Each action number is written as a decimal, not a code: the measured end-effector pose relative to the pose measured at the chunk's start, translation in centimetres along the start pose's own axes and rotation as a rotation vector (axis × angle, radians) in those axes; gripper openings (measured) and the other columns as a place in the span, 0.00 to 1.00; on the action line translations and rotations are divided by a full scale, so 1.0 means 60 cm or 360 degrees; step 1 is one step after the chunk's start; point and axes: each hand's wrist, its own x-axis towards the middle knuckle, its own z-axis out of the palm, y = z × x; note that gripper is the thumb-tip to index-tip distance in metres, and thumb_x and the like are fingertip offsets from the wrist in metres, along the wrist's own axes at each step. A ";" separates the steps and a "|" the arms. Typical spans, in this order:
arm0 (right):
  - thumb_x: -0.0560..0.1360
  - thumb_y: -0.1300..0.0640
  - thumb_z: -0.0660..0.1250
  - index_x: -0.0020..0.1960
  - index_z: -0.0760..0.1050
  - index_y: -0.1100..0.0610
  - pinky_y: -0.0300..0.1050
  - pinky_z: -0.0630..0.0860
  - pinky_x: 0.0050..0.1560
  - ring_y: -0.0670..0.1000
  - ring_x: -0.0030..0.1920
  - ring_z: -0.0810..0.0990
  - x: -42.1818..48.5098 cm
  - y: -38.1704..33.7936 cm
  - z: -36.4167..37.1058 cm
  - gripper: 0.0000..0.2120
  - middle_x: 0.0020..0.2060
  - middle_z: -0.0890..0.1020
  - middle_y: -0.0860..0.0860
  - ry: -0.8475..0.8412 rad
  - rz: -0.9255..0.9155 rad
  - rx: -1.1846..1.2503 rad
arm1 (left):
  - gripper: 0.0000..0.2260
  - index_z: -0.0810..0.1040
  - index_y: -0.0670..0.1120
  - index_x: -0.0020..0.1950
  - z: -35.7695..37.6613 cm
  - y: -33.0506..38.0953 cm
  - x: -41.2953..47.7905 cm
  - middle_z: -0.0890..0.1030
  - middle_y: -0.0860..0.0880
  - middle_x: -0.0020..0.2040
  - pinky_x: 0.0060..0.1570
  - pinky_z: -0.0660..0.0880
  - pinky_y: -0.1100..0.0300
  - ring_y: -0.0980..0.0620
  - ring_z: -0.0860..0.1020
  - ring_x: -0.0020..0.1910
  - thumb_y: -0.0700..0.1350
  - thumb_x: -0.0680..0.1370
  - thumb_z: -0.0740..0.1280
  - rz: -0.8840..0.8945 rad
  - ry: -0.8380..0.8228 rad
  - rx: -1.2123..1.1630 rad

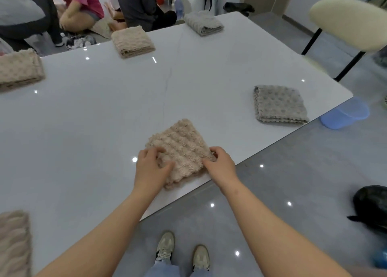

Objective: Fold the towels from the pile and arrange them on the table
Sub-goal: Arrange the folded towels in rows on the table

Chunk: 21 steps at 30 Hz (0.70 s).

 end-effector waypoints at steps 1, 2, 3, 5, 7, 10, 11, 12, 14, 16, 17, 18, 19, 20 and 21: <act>0.73 0.59 0.66 0.62 0.72 0.56 0.38 0.68 0.50 0.48 0.51 0.74 0.000 -0.001 -0.002 0.17 0.57 0.77 0.51 0.0004 0.0001 0.0000 | 0.15 0.71 0.51 0.54 0.000 0.001 0.002 0.66 0.51 0.55 0.51 0.67 0.61 0.54 0.72 0.47 0.45 0.71 0.71 -0.0122 0.0077 -0.0057; 0.73 0.60 0.66 0.61 0.73 0.56 0.38 0.67 0.48 0.47 0.49 0.74 0.000 -0.001 -0.004 0.16 0.55 0.78 0.51 0.0005 0.0003 0.0011 | 0.18 0.69 0.49 0.56 0.001 0.003 0.005 0.66 0.50 0.55 0.50 0.70 0.58 0.52 0.73 0.46 0.46 0.71 0.71 -0.0226 0.0105 -0.0069; 0.73 0.60 0.66 0.60 0.73 0.55 0.38 0.67 0.47 0.47 0.48 0.74 0.001 -0.001 -0.006 0.15 0.54 0.79 0.50 0.0003 0.0006 0.0023 | 0.19 0.68 0.48 0.58 0.002 0.004 0.008 0.68 0.49 0.54 0.47 0.71 0.57 0.51 0.73 0.45 0.46 0.70 0.72 -0.0285 0.0079 -0.0045; 0.72 0.61 0.65 0.58 0.75 0.55 0.37 0.68 0.44 0.46 0.47 0.75 0.002 -0.001 -0.011 0.14 0.50 0.79 0.49 -0.0001 0.0015 0.0025 | 0.18 0.68 0.46 0.55 0.004 0.007 0.014 0.72 0.48 0.50 0.37 0.70 0.60 0.53 0.73 0.40 0.44 0.70 0.72 -0.0297 -0.0023 -0.0027; 0.71 0.62 0.64 0.55 0.75 0.55 0.34 0.68 0.38 0.44 0.42 0.75 0.003 0.002 -0.016 0.13 0.44 0.78 0.45 0.0003 0.0025 0.0016 | 0.13 0.69 0.47 0.46 0.005 0.009 0.018 0.74 0.48 0.44 0.32 0.67 0.62 0.54 0.72 0.36 0.42 0.69 0.72 -0.0287 -0.0075 -0.0023; 0.69 0.62 0.64 0.50 0.74 0.54 0.32 0.68 0.35 0.40 0.37 0.72 0.002 0.007 -0.021 0.10 0.37 0.74 0.42 0.0013 0.0049 0.0003 | 0.13 0.68 0.49 0.40 0.006 0.006 0.020 0.74 0.50 0.39 0.33 0.68 0.61 0.54 0.72 0.36 0.42 0.68 0.72 -0.0284 -0.0143 -0.0017; 0.69 0.62 0.64 0.48 0.73 0.54 0.33 0.68 0.35 0.40 0.36 0.72 0.002 0.008 -0.023 0.09 0.37 0.74 0.42 0.0007 0.0062 -0.0003 | 0.13 0.68 0.49 0.40 0.006 0.006 0.020 0.75 0.50 0.38 0.33 0.68 0.60 0.54 0.72 0.36 0.42 0.67 0.73 -0.0289 -0.0160 -0.0027; 0.69 0.62 0.64 0.47 0.72 0.53 0.35 0.68 0.35 0.41 0.36 0.71 0.001 0.009 -0.024 0.08 0.37 0.73 0.43 -0.0002 0.0080 -0.0008 | 0.13 0.68 0.50 0.40 0.006 0.006 0.019 0.74 0.50 0.38 0.34 0.69 0.59 0.53 0.72 0.36 0.42 0.67 0.73 -0.0296 -0.0173 -0.0041; 0.68 0.62 0.65 0.46 0.71 0.53 0.40 0.70 0.38 0.43 0.36 0.71 -0.001 0.010 -0.025 0.09 0.36 0.73 0.43 -0.0021 0.0119 -0.0031 | 0.15 0.67 0.50 0.41 0.006 0.005 0.018 0.74 0.50 0.37 0.35 0.69 0.58 0.53 0.72 0.35 0.42 0.67 0.73 -0.0302 -0.0204 -0.0058; 0.67 0.61 0.65 0.45 0.70 0.52 0.43 0.72 0.42 0.46 0.38 0.72 -0.002 0.011 -0.028 0.09 0.36 0.73 0.44 -0.0027 0.0157 -0.0073 | 0.17 0.65 0.51 0.43 0.006 0.006 0.019 0.74 0.50 0.37 0.34 0.69 0.57 0.52 0.72 0.35 0.43 0.67 0.74 -0.0307 -0.0244 -0.0057; 0.67 0.61 0.65 0.44 0.70 0.53 0.45 0.73 0.43 0.47 0.38 0.72 -0.003 0.011 -0.029 0.08 0.36 0.73 0.44 -0.0031 0.0174 -0.0090 | 0.18 0.65 0.50 0.46 0.005 0.007 0.019 0.73 0.50 0.37 0.35 0.69 0.56 0.52 0.73 0.35 0.43 0.67 0.74 -0.0311 -0.0262 -0.0046; 0.66 0.61 0.66 0.43 0.70 0.53 0.46 0.73 0.44 0.47 0.39 0.73 -0.003 0.011 -0.030 0.08 0.36 0.73 0.45 -0.0038 0.0189 -0.0100 | 0.19 0.65 0.49 0.49 0.004 0.011 0.019 0.73 0.50 0.38 0.36 0.70 0.56 0.52 0.73 0.36 0.44 0.67 0.74 -0.0319 -0.0274 -0.0038; 0.66 0.61 0.66 0.43 0.70 0.52 0.47 0.74 0.45 0.48 0.39 0.73 -0.004 0.011 -0.032 0.08 0.37 0.74 0.46 -0.0048 0.0203 -0.0107 | 0.21 0.65 0.48 0.52 0.002 0.014 0.019 0.73 0.49 0.40 0.37 0.71 0.55 0.51 0.74 0.38 0.44 0.67 0.74 -0.0325 -0.0276 -0.0022; 0.65 0.60 0.66 0.42 0.69 0.52 0.47 0.74 0.45 0.48 0.40 0.74 -0.004 0.010 -0.033 0.09 0.38 0.75 0.47 -0.0056 0.0218 -0.0115 | 0.24 0.64 0.48 0.56 0.001 0.017 0.018 0.73 0.48 0.44 0.40 0.71 0.55 0.49 0.75 0.42 0.45 0.66 0.73 -0.0313 -0.0256 0.0029; 0.65 0.59 0.66 0.43 0.70 0.52 0.48 0.75 0.46 0.49 0.42 0.75 -0.004 0.009 -0.034 0.09 0.40 0.76 0.48 -0.0051 0.0230 -0.0122 | 0.27 0.64 0.48 0.59 0.000 0.019 0.016 0.71 0.48 0.49 0.44 0.71 0.55 0.46 0.74 0.48 0.45 0.66 0.73 -0.0272 -0.0205 0.0137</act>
